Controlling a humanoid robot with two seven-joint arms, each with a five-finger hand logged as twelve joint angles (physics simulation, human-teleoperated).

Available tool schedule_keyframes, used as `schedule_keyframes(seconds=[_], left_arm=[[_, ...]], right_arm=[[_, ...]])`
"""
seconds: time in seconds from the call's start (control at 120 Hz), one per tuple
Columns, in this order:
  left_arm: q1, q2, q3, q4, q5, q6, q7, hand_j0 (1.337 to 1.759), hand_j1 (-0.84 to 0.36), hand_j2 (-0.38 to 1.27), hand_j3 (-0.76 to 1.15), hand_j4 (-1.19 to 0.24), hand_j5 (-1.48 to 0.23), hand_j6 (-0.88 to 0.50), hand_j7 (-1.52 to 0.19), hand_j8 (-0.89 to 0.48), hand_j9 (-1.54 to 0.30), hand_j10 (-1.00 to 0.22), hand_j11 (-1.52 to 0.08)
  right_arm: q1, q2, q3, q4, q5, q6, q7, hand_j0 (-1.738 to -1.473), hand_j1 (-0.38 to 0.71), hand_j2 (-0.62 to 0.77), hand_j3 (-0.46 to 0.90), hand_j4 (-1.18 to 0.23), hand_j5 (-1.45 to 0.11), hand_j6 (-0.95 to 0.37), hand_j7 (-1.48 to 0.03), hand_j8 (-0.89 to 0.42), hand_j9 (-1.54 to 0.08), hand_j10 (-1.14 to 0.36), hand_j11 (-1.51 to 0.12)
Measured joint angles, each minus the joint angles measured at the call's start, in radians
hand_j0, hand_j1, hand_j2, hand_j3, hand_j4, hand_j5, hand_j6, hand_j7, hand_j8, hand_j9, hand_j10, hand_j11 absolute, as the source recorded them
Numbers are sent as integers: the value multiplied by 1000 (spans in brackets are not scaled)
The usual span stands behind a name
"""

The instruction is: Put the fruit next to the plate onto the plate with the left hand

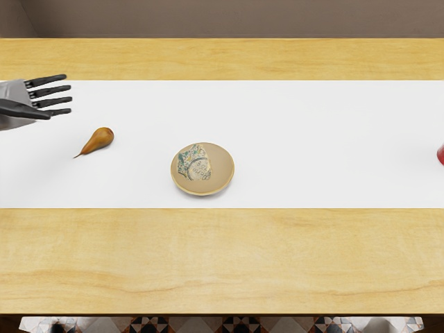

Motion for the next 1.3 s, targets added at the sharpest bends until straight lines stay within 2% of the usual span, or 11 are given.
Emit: schedule_keyframes(seconds=[0.117,0.217,0.35,0.425,0.533,0.658,0.767,0.858,1.033,1.158,1.3], left_arm=[[-3,-6,1,9,3,0,9,1658,329,4,0,-13,-21,-13,-21,-13,-21,-14,-22],[-85,-48,0,11,99,0,75,1658,328,4,0,-14,-22,-13,-22,-13,-22,-14,-22],[-168,-59,0,-14,328,0,131,1658,324,4,0,-19,-26,-18,-26,-18,-27,-19,-27],[-216,-58,-2,-111,484,0,166,1658,322,5,0,-21,-29,-21,-29,-21,-29,-21,-29],[-236,-51,-6,-304,680,30,210,1658,319,5,0,-26,-33,-26,-33,-25,-33,-25,-33],[-246,-61,-9,-498,890,287,282,1658,317,6,0,-29,-35,-29,-35,-29,-35,-28,-35],[-217,-82,-3,-572,1120,487,315,1658,317,6,0,-31,-36,-32,-36,-31,-36,-30,-36],[-162,-146,2,-596,1296,559,326,1658,317,7,0,-31,-37,-32,-37,-32,-37,-31,-37],[-151,-196,46,-603,1587,608,333,1658,317,8,0,-33,-38,-34,-37,-34,-37,-32,-37],[-96,-234,55,-562,1656,625,334,1658,317,8,0,-33,-38,-35,-38,-34,-37,-33,-37],[-93,-250,55,-513,1658,631,334,1658,317,9,0,-34,-38,-36,-38,-35,-38,-33,-37]], right_arm=[[-1,0,0,0,0,0,0,-1658,-349,0,0,0,0,0,0,0,0,0,0],[0,0,0,0,0,0,0,-1658,-349,0,0,0,0,0,0,0,0,0,0],[0,0,0,0,0,0,0,-1658,-349,0,0,0,0,0,0,0,0,0,0],[0,0,0,0,0,0,0,-1658,-349,0,0,0,0,0,0,0,0,0,0],[0,0,0,0,0,0,0,-1658,-349,0,0,0,0,0,0,0,0,0,0],[0,0,0,0,0,0,0,-1658,-349,0,0,0,0,0,0,0,0,0,0],[0,0,0,0,0,0,0,-1658,-349,0,0,0,0,0,0,0,0,0,0],[0,0,0,0,0,0,0,-1658,-349,0,0,0,0,0,0,0,0,0,0],[0,0,0,0,0,0,0,-1658,-349,0,0,0,0,0,0,0,0,0,0],[0,0,0,0,0,0,0,-1658,-349,0,0,0,0,0,0,0,0,0,0],[0,0,0,0,0,0,0,-1658,-349,0,0,0,0,0,0,0,0,0,0]])
